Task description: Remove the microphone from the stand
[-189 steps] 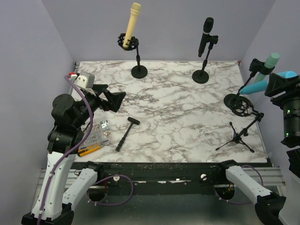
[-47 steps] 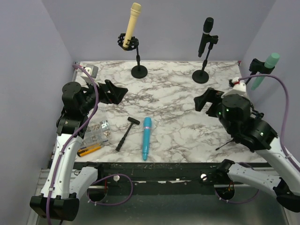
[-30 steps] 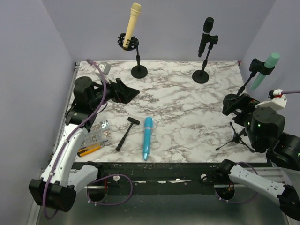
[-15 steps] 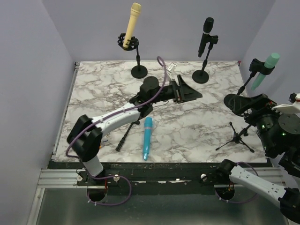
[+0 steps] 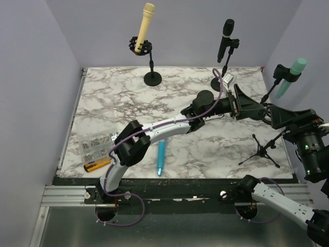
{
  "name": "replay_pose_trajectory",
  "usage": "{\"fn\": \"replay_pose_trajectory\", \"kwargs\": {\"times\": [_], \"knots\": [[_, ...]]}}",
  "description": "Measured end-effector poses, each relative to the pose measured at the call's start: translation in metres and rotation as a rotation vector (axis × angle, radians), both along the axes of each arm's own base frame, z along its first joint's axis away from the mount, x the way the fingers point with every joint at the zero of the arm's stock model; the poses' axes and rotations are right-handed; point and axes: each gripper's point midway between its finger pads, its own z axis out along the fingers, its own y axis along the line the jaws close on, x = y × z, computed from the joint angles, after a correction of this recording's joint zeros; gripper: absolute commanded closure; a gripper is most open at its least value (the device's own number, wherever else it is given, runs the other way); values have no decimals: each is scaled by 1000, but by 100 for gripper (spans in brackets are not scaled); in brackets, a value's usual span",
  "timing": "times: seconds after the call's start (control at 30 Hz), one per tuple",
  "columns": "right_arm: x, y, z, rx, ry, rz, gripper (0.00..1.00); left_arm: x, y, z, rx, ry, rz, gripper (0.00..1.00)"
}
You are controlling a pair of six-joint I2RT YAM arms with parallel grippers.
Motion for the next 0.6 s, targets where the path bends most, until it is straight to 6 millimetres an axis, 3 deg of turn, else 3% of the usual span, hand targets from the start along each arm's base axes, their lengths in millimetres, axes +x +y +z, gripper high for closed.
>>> {"fn": "replay_pose_trajectory", "kwargs": {"times": [0.13,0.43,0.6], "knots": [[-8,-8,8,26,-30,0,5,3,-18,-3,-3,34,-12,5],[-15,-15,12,50,-54,0,5,7,-28,-59,136,119,35,5],[-14,-13,10,46,-50,6,5,7,-31,-48,120,132,26,7]]}}
